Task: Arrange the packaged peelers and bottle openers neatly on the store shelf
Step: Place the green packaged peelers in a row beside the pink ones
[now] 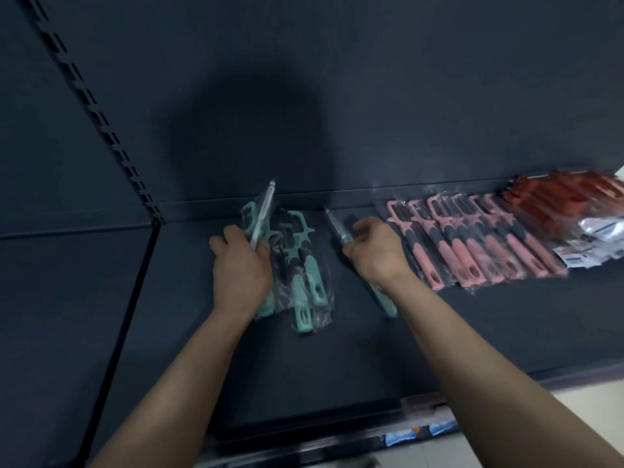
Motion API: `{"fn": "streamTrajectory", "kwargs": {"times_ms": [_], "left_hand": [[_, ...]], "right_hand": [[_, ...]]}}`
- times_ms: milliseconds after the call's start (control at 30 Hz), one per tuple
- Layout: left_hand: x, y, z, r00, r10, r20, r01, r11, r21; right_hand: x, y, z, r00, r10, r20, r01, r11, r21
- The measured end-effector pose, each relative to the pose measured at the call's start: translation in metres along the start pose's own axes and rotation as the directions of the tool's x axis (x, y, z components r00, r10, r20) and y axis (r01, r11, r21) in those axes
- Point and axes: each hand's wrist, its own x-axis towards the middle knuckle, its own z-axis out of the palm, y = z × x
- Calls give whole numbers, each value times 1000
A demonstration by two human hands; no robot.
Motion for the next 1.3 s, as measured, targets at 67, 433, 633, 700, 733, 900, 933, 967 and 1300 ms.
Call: {"fn": "streamTrajectory", "kwargs": {"times_ms": [67,433,633,700,733,900,933,967,1300], "left_hand": [[-2,3,0,999,-23,-27,25,995,93],[-24,43,4,987,129,-94,-123,990,71],[-30,70,33,990,53,133,-47,998,-51],[-28,75,41,975,16,222,-4,998,-56],[-27,77,45,968,6,250,8,998,-54],[-21,72,61,953,14,303,-4,999,-34],[-22,71,63,954,24,298,-7,998,-56],[-23,71,65,956,32,292,-11,997,-73],[-30,77,94,963,151,222,-161,987,27]], "right_hand": [[3,2,-5,1000,-27,0,27,999,-41],[16,12,-31,990,-139,-5,133,956,-263],[16,29,-42,958,-288,0,256,851,-458],[13,31,-44,951,-301,78,300,821,-485],[12,32,-45,949,-293,117,311,808,-500],[6,34,-46,954,-224,196,297,785,-544],[6,34,-47,957,-219,190,289,785,-548],[6,34,-47,960,-210,184,278,785,-553],[9,50,-53,941,-308,137,329,746,-579]]}}
